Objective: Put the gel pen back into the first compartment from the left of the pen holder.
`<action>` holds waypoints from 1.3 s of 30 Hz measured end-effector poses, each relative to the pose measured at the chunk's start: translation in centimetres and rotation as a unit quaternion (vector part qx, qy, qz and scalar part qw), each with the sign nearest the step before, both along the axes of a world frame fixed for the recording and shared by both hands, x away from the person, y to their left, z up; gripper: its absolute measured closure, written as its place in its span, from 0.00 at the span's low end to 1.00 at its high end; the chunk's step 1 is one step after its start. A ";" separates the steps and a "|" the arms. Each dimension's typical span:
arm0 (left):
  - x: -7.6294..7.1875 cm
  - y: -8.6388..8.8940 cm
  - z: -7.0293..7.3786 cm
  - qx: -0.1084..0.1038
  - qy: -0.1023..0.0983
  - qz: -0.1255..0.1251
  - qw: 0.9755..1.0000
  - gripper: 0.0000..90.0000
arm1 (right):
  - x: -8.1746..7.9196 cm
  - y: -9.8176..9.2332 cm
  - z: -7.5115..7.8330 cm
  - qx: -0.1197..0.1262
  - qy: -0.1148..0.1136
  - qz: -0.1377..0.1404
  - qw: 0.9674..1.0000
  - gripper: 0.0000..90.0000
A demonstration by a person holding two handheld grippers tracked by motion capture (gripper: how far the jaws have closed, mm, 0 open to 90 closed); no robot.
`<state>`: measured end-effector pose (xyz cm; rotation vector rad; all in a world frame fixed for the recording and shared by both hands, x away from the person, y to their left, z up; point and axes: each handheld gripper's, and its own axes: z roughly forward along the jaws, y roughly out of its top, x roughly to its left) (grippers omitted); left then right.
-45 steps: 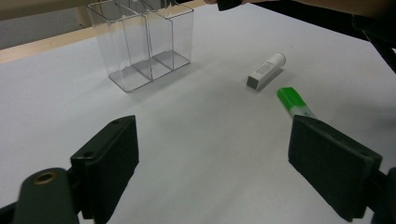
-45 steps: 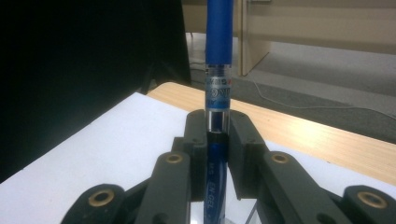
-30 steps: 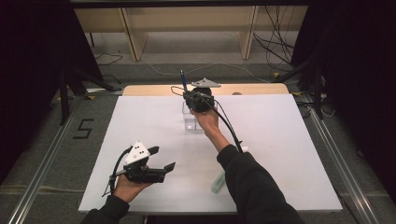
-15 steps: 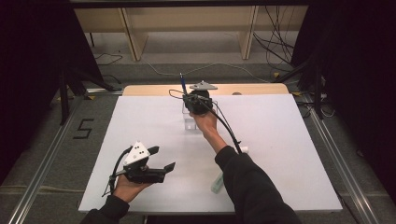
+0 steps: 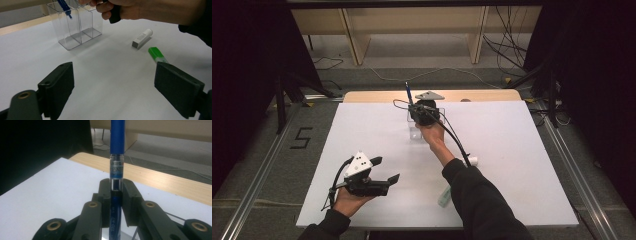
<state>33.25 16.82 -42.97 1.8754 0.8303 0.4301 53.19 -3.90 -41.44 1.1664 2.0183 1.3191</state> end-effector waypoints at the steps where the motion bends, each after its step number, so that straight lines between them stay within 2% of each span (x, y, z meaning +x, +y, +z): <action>1: 0.0 0.0 0.0 0.000 0.000 0.000 1.000 0.18 | 0.0 0.0 -0.1 0.000 0.000 0.000 1.000 0.88; 8: 0.0 0.0 0.0 0.000 0.001 0.000 1.000 0.18 | -0.1 -0.2 -0.3 -0.002 0.001 -0.002 1.000 0.86; 13: 0.0 0.1 0.0 0.000 0.001 -0.001 1.000 0.18 | -0.4 -0.5 0.0 -0.003 -0.002 0.013 1.000 0.64; 15: 0.0 0.1 0.0 0.001 0.002 0.000 1.000 0.18 | -0.6 -0.9 0.6 0.007 -0.003 0.016 1.000 0.53; 21: 0.1 0.0 -0.1 0.002 0.002 0.000 1.000 0.18 | -1.1 -3.0 2.8 0.020 0.007 0.029 0.999 0.40; 24: 0.0 0.0 -0.1 0.000 0.004 0.001 1.000 0.18 | -1.5 -4.3 3.6 0.024 0.004 0.036 0.999 0.37; 31: 0.1 0.0 -0.1 0.002 0.005 0.003 1.000 0.18 | -2.8 -6.9 5.1 -0.006 0.002 0.071 0.997 0.32; 36: 0.1 -0.1 -0.2 0.002 0.007 0.003 1.000 0.18 | -4.0 -8.5 5.5 -0.012 0.005 0.090 0.996 0.31; 39: 0.1 -0.1 -0.2 0.002 0.008 0.004 1.000 0.18 | -4.6 -9.2 5.6 -0.024 0.006 0.098 0.995 0.31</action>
